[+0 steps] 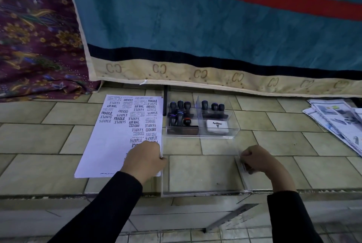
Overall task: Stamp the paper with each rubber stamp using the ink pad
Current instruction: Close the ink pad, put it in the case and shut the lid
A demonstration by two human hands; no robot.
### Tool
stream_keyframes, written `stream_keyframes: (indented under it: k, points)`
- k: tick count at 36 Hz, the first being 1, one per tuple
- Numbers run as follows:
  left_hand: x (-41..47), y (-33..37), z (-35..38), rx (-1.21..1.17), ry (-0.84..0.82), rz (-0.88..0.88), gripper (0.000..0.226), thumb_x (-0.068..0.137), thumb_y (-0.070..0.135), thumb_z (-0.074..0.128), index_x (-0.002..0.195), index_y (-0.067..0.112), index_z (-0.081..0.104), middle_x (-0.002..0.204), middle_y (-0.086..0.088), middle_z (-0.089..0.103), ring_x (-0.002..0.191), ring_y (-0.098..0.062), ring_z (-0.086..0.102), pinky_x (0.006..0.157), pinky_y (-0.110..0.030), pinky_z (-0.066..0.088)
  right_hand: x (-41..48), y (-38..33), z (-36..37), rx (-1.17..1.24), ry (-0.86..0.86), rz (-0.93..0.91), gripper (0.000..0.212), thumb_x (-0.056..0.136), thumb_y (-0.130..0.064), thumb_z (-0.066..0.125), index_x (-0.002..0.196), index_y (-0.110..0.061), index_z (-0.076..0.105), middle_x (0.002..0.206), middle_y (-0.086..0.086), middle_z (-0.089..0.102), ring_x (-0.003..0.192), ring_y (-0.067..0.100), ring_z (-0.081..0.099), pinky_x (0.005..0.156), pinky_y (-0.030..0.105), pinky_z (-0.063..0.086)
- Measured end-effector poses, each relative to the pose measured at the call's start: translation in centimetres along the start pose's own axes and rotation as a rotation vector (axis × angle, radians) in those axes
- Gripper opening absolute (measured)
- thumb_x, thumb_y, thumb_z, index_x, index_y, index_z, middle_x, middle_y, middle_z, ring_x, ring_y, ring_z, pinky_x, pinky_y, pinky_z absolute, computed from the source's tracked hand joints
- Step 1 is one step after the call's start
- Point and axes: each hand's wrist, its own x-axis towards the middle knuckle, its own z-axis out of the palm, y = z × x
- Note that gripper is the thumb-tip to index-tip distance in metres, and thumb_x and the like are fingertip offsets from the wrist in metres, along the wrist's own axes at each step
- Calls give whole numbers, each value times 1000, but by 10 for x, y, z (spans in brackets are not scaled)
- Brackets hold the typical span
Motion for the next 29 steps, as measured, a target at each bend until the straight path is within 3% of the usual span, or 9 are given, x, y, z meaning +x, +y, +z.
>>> stream_keyframes:
  k: [4,7,11,15,17,20,23,26,29]
  points:
    - [-9,-1,-19,-70,116,3,23,79,34,57,71,13,61,71,-3,67,70,-20,60,57,-28,43,-4,2,-12,293,-48,-81,23,89,6,49,67,-1,54,67,16,53,51,22,49,42,22,43]
    - [-6,0,-37,-170,194,-24,23,76,37,58,66,16,60,61,2,65,63,-16,60,58,-30,49,-2,-6,-24,432,-33,-168,19,88,8,49,72,0,55,68,15,53,51,20,47,43,22,41]
    - [18,4,-54,-338,222,-43,29,75,38,54,65,11,60,59,-2,68,58,-17,66,60,-38,55,15,-27,-39,539,112,-265,21,92,0,49,73,-5,57,65,10,51,52,19,46,46,26,41]
    - [58,9,-56,-576,191,-92,25,82,24,56,71,2,61,65,-8,70,47,-12,67,61,-43,60,44,-51,-45,547,263,-286,23,92,-4,53,71,-9,61,59,6,50,51,17,44,46,22,39]
    - [74,11,-55,-651,197,-107,19,82,17,57,69,5,62,69,-11,71,50,-16,69,61,-43,61,59,-57,-45,573,273,-277,9,88,1,56,86,0,65,60,6,51,51,16,44,44,20,39]
    - [92,12,-51,-691,193,-117,19,81,11,62,63,16,59,74,-14,70,63,-27,67,71,-43,61,75,-60,-44,555,256,-262,21,84,8,57,104,6,62,62,6,50,53,16,43,46,18,40]
    - [102,10,-44,-728,169,-129,9,81,9,63,79,17,60,81,-12,69,67,-22,62,82,-41,58,86,-61,-41,535,277,-271,20,84,11,56,103,11,62,64,8,51,52,17,42,40,13,40]
    - [109,7,-36,-758,180,-129,17,81,8,63,97,13,66,87,-8,69,79,-26,65,88,-41,56,94,-60,-38,526,305,-265,18,84,10,56,101,12,63,65,9,52,51,17,41,38,12,40]
    - [111,6,-30,-765,193,-121,18,82,7,64,100,10,67,90,-9,69,82,-26,66,86,-39,56,102,-58,-36,510,343,-260,18,82,9,58,98,10,65,64,10,54,49,19,42,37,12,39]
